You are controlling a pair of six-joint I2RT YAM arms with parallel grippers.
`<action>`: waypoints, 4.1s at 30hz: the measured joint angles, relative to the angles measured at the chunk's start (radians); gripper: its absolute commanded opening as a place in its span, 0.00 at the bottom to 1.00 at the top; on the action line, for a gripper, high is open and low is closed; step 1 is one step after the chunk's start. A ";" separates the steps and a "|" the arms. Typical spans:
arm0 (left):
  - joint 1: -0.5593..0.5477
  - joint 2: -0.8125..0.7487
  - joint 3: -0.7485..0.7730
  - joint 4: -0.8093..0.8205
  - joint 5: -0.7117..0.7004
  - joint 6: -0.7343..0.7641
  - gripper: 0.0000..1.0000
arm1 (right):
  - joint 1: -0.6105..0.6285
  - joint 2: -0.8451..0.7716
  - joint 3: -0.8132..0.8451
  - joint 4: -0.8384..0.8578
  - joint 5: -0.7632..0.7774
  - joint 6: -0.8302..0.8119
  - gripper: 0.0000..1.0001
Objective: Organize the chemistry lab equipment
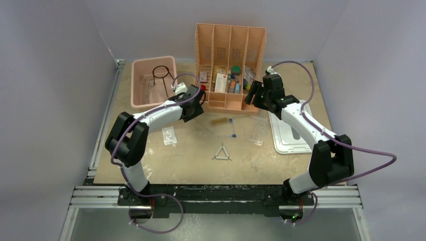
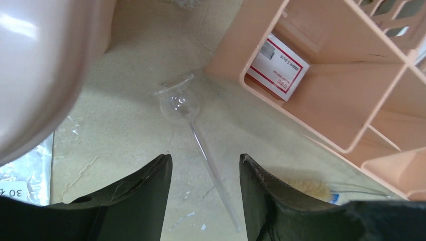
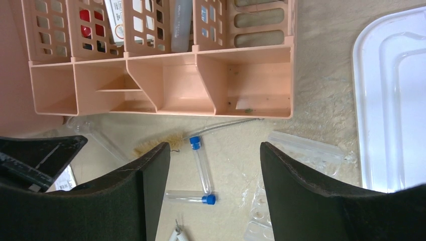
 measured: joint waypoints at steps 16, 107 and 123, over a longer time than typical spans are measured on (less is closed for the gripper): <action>-0.033 0.119 0.027 0.014 -0.043 -0.033 0.41 | 0.000 0.000 0.000 0.005 0.005 -0.001 0.68; 0.570 0.129 0.585 -0.135 0.247 0.809 0.00 | 0.000 0.099 0.123 0.010 0.091 -0.042 0.68; 0.582 0.291 0.587 -0.199 0.182 0.920 0.01 | 0.000 0.148 0.163 -0.013 0.105 -0.034 0.67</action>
